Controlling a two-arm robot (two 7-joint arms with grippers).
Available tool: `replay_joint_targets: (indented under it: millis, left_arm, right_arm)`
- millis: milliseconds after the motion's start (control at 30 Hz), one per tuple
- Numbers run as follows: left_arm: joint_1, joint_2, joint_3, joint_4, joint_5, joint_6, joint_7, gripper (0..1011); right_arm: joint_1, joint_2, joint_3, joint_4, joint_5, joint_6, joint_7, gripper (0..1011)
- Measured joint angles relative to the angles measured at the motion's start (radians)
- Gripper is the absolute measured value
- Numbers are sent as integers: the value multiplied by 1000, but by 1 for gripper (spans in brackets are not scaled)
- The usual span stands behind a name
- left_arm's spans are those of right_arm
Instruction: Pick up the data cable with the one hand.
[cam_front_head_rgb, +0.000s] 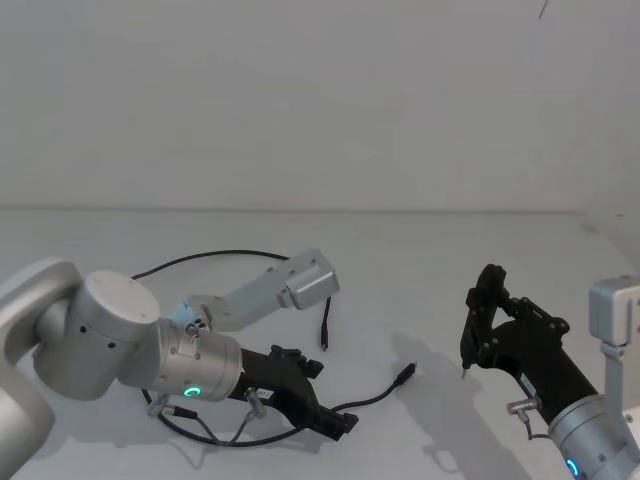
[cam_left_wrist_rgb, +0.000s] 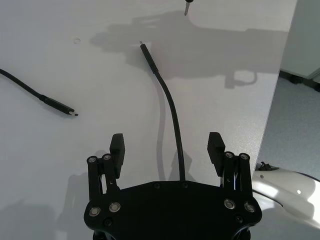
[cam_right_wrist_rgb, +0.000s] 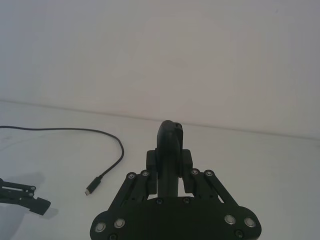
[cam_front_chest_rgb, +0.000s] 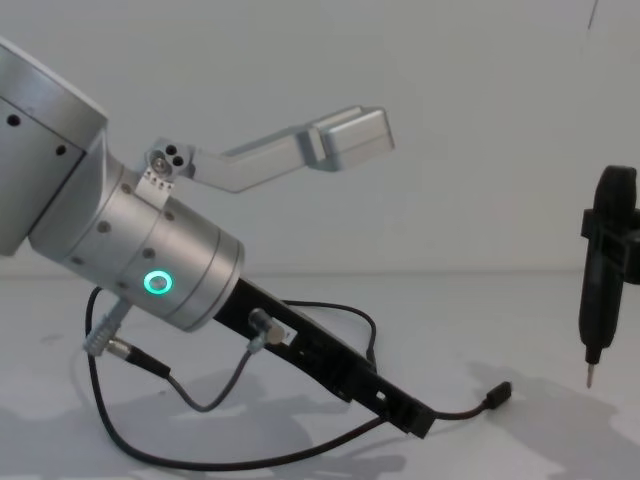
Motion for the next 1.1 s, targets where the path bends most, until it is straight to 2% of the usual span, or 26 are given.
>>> replay_joint_targets:
  millis: [233, 433, 467, 533, 600, 667, 700, 800, 967, 1100]
  left_arm:
    - [-6, -8, 12, 7, 6, 7, 9, 993]
    - [-10, -12, 20, 11, 10, 11, 14, 872]
    - [-10, -12, 21, 11, 10, 12, 14, 823]
    - [-10, -12, 21, 12, 11, 12, 15, 805]
    - [-11, -13, 23, 13, 11, 13, 16, 716]
    - [-11, -14, 24, 13, 12, 14, 16, 684]
    - [-12, -15, 25, 14, 12, 14, 17, 614]
    - [-12, -15, 26, 14, 12, 15, 17, 554]
    - [-13, -16, 28, 15, 13, 15, 19, 347]
    - [-13, -16, 28, 15, 13, 16, 19, 252]
  right_arm:
    - [0, 0, 0, 0, 0, 0, 0, 279]
    - [0, 0, 0, 0, 0, 0, 0, 279]
    - [0, 0, 0, 0, 0, 0, 0, 279]
    - [0, 0, 0, 0, 0, 0, 0, 279]
    - [0, 0, 0, 0, 0, 0, 0, 279]
    - [0, 0, 0, 0, 0, 0, 0, 279]
    - [0, 0, 0, 0, 0, 0, 0, 279]
    - [0, 0, 0, 0, 0, 0, 0, 279]
    - [0, 0, 0, 0, 0, 0, 0, 279]
    - [0, 0, 0, 0, 0, 0, 0, 279]
